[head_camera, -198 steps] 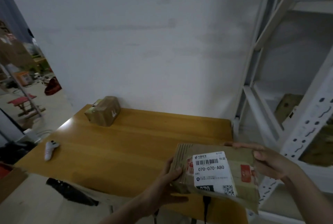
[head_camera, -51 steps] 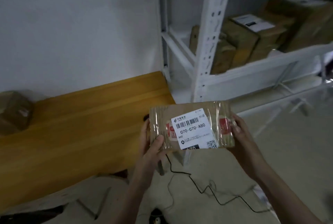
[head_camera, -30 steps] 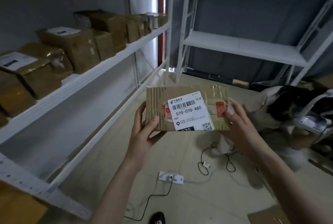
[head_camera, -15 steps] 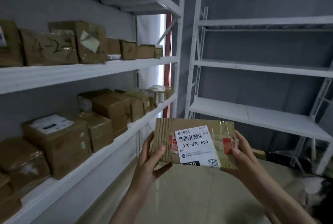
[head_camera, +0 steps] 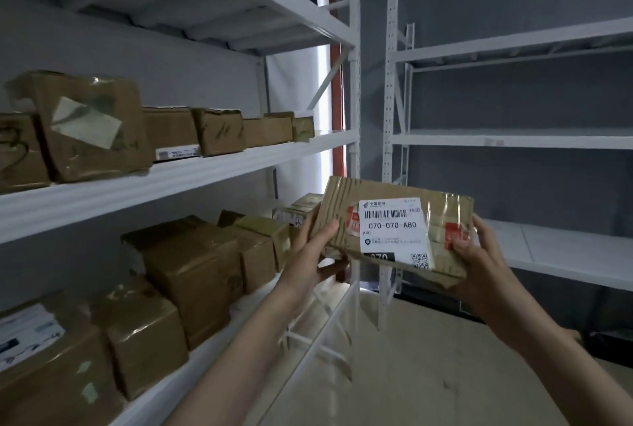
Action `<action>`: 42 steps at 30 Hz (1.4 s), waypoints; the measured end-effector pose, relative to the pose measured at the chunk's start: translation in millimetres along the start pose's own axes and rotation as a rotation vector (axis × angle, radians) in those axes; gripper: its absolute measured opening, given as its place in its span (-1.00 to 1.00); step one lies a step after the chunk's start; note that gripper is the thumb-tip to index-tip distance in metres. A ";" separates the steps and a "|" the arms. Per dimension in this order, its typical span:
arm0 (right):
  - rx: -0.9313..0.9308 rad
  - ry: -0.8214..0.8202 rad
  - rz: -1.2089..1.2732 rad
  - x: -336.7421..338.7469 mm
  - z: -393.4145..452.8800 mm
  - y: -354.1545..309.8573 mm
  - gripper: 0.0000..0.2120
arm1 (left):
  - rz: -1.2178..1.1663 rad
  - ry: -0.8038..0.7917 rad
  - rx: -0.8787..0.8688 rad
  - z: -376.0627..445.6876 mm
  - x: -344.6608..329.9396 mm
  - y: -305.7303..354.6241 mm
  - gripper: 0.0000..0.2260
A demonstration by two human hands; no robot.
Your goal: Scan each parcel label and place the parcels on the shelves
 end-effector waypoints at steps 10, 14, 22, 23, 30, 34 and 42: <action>0.162 0.044 -0.051 48.7 225.2 -44.0 -0.44 | 0.171 0.074 -0.061 226.4 -27.8 -51.1 -0.85; 0.273 -0.005 -0.081 37.9 311.9 -62.4 -0.38 | 0.382 0.149 -0.068 295.4 -26.4 -53.5 -0.83; 0.483 0.063 -0.300 -18.5 431.3 -73.8 -0.25 | 0.885 0.262 -0.284 359.1 -4.9 -44.9 -0.60; 0.499 0.081 -0.332 -25.2 440.8 -73.4 -0.27 | 0.943 0.250 -0.302 363.1 -1.2 -47.2 -0.60; 0.590 0.139 -0.294 -33.6 479.0 -97.0 -0.40 | 1.136 0.241 -0.321 380.3 18.7 -57.2 -0.58; 0.621 0.139 -0.258 -40.6 491.4 -95.8 -0.37 | 1.172 0.242 -0.335 382.9 21.8 -61.6 -0.59; 0.647 -0.007 -0.301 -113.4 515.5 -41.9 -0.27 | 1.209 0.213 -0.386 375.9 27.2 -62.8 -0.64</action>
Point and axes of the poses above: each hand's wrist, its own z-axis towards the middle knuckle, its own x-axis out of the back of the hand, y = z × x, the point moved 3 cm from there along z, towards the middle knuckle, and after that the axes turned 11 degrees about -x, right-handed, at the moved point
